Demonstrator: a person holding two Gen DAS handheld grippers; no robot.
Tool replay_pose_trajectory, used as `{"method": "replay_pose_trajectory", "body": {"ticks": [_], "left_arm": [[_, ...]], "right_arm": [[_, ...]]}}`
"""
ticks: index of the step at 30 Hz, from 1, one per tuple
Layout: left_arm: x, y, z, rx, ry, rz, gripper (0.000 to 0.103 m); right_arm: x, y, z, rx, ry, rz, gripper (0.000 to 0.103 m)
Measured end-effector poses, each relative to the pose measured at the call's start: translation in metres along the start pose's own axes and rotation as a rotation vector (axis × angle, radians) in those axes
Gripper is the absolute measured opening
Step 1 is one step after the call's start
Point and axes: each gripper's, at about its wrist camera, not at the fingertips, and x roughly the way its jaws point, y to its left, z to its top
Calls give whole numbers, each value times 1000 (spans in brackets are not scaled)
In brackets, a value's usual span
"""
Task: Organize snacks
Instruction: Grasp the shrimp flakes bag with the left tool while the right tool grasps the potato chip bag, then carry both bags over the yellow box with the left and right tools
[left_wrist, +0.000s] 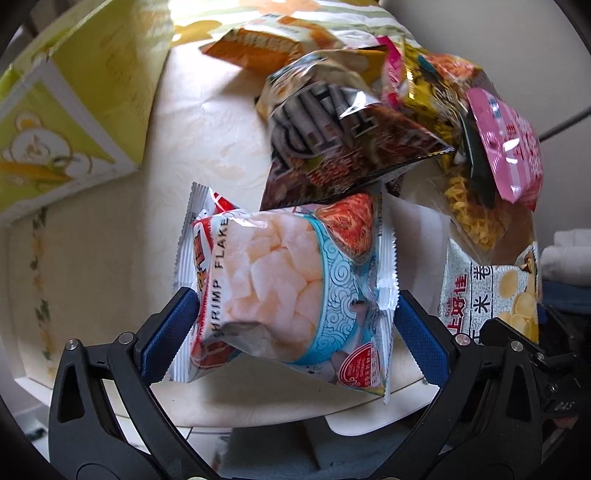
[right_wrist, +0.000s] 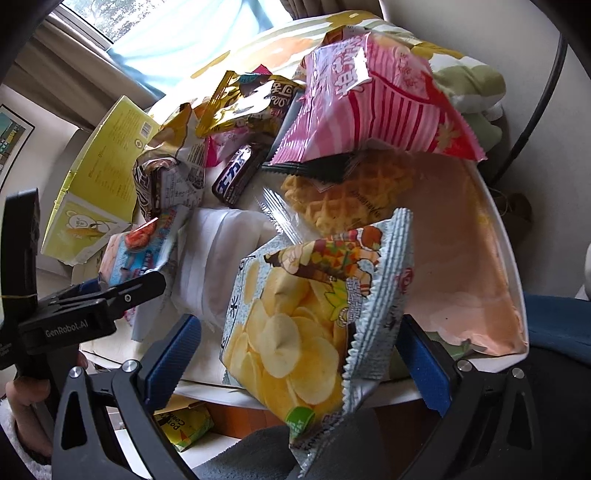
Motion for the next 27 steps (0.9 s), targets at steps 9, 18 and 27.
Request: {"method": "replay_pose_trajectory", "body": {"ticks": [9,18,27], "left_arm": [[0,39,-4,-102,12,-79,78],[-22,26,-14,-86,7,-74,77],[-54,22,-4,-87,-60,-79,77]], "right_arm": [[6,3,10,0,-8,9,103],[13,-2,9,-5,13,12,71],[-9,-5,7,-25,-3,27,65]]}}
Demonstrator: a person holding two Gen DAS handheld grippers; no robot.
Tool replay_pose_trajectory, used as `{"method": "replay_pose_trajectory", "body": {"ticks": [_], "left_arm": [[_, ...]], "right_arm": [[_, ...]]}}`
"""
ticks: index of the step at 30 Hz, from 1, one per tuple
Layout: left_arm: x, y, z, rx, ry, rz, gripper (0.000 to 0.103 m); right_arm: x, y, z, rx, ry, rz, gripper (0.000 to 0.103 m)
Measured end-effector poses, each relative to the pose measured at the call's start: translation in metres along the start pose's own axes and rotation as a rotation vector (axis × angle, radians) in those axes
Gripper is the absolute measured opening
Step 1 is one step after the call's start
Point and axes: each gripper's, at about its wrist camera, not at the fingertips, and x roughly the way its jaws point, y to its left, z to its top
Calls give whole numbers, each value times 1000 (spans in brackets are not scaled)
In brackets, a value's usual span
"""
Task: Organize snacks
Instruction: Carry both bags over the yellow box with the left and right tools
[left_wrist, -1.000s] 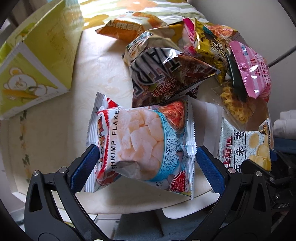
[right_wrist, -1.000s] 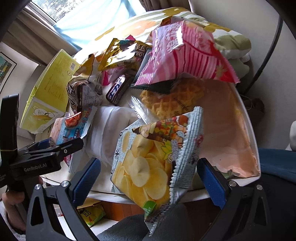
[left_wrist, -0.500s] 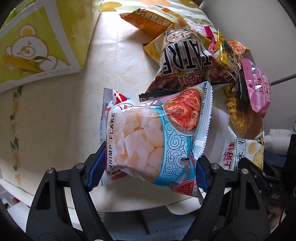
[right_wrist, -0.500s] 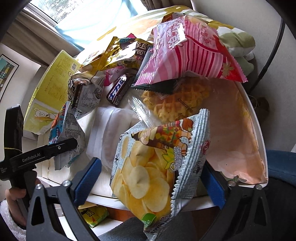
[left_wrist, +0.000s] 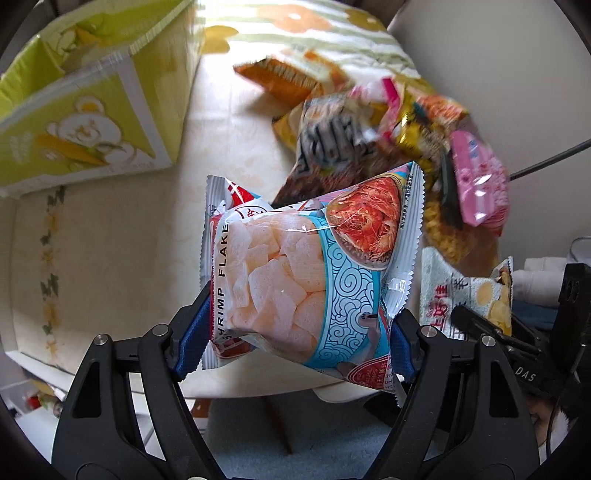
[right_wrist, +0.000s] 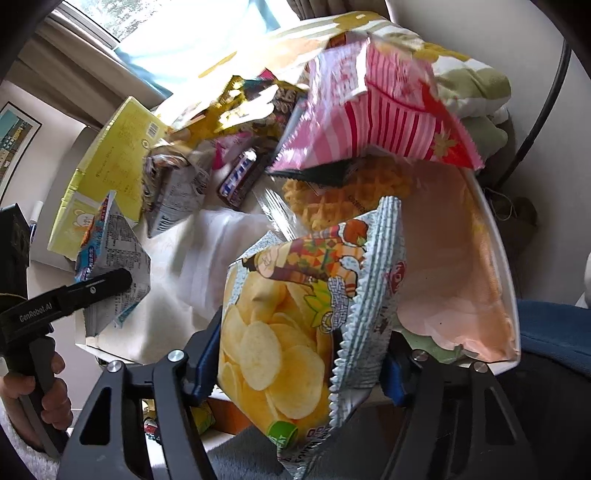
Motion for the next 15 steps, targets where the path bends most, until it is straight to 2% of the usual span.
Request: {"method": "replay_pose_trajectory", "body": {"ticks": [9,14,15], "left_arm": [[-59,-7,24,31,-127,-29,77],[-92,8,54,49,-209,-37,77],[-98,12,58,51,-222,-34,77]], "right_arm": [[-40,27,20,-86,-53,-38,65],[-61,56,47,-139,-126,-39,65],[-66,73,60,-161,-159,-35,65]]}}
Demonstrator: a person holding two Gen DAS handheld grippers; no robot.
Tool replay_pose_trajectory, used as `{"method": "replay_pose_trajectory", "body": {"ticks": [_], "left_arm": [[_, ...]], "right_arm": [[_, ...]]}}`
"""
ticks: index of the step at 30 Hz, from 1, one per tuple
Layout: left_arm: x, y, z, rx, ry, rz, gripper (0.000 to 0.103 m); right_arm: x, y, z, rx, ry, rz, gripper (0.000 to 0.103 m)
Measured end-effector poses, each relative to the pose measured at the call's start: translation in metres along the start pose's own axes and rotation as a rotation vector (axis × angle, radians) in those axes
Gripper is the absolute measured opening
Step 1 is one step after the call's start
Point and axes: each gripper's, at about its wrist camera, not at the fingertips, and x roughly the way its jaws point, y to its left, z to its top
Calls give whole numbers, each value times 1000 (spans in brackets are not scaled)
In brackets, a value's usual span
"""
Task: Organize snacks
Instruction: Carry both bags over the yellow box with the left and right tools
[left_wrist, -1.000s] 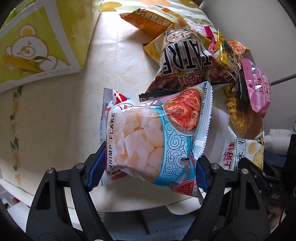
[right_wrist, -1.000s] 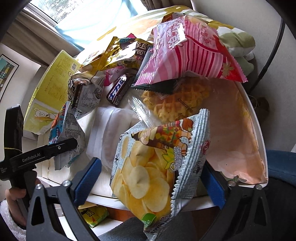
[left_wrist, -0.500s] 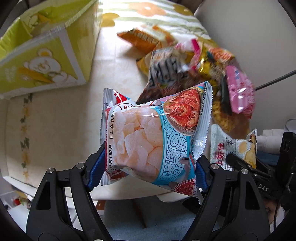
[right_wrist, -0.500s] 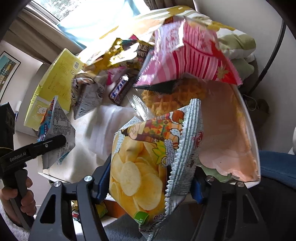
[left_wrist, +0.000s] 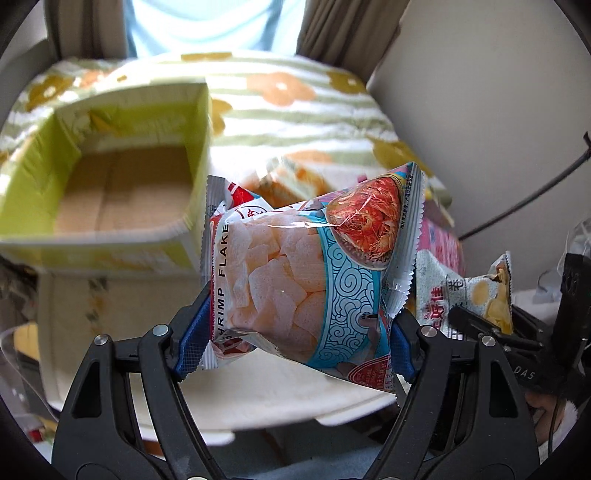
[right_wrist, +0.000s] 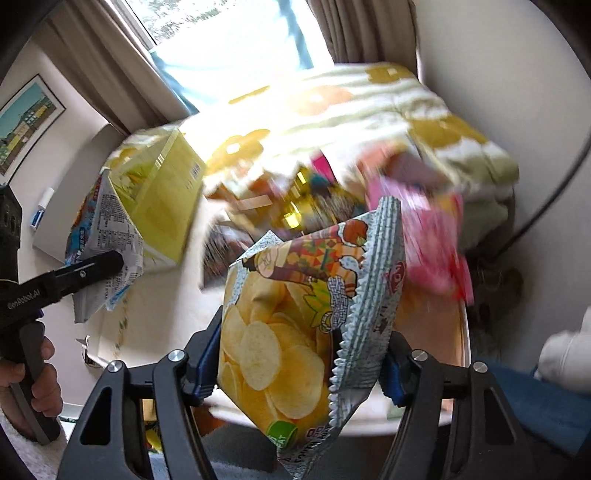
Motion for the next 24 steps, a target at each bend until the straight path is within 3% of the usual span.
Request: {"method": "replay_pose_trajectory", "body": {"ticks": [3,12,18,24], "left_arm": [[-20,20,26,8,-57,10,77],[-58,116,101,-13,-167,95,77],[-37,188,132,-15,-136,188,77],[9,230,140,24,-48,290,77]], "right_arm": [[-2,17,18,-24,-35,-2,65],[21,128,103,-160,-136,71,65],[62,191,139,-204,-149,110,65],[108,219,152,-181,-108,124,65]]}}
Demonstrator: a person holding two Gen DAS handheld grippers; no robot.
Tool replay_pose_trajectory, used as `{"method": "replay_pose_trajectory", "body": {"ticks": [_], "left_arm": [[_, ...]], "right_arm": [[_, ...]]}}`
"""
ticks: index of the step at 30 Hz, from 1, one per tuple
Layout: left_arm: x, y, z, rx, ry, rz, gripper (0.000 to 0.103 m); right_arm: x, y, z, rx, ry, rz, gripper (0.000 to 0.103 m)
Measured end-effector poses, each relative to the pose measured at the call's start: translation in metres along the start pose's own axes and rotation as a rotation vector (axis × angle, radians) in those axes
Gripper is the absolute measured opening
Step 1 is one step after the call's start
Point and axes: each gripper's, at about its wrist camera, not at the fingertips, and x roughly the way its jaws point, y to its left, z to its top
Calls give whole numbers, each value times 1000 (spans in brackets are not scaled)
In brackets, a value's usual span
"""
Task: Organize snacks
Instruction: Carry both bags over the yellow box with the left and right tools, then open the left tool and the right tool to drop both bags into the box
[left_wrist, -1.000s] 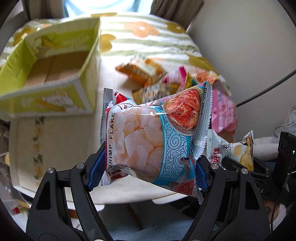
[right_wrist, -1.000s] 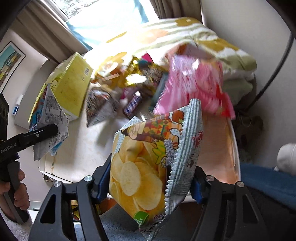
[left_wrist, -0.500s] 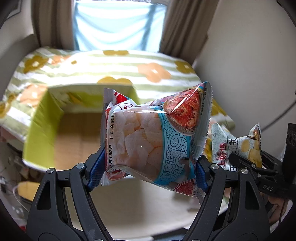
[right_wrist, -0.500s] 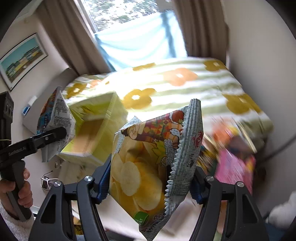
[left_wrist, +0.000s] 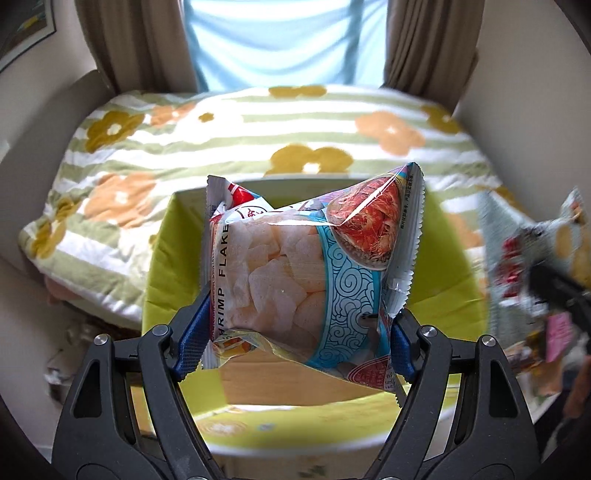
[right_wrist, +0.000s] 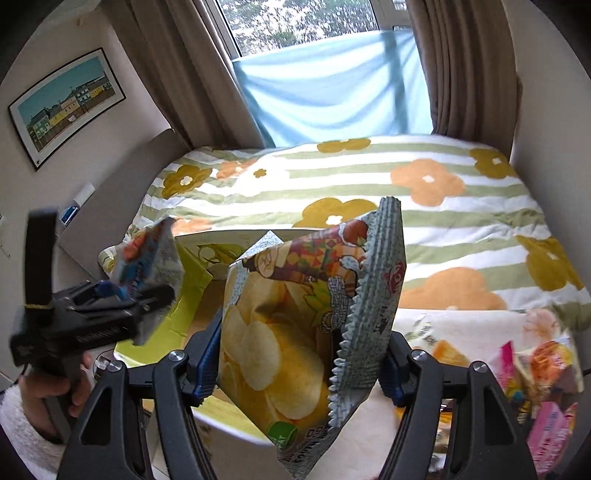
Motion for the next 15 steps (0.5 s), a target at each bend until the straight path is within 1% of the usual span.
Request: {"method": "replay_pose_trajectory", "body": {"ticks": [2,4,7,8,9,13,15], "left_arm": [[19,7,-2,8,34,26,77],[35,13,-6,17,58,59,80],[50,16,-12,8,93,122,91],[52,17,-14,0,94,133,100],[53,20,-16,-9,92,135,103],[51,27,-25,-28,108,125,103],[45,31,-32,-50,103,100,103]], "right_arm": [[15,3,2,17,32,12,65],[31,6,6,11,61,15,65],[49,9,7,3,96,28,65],[56,10,7,2,112,34,65],[55,9,7,1,117,37,65],[68,11,12,-10,149,39,65],[70,12,11,-15,164,37,65]]}}
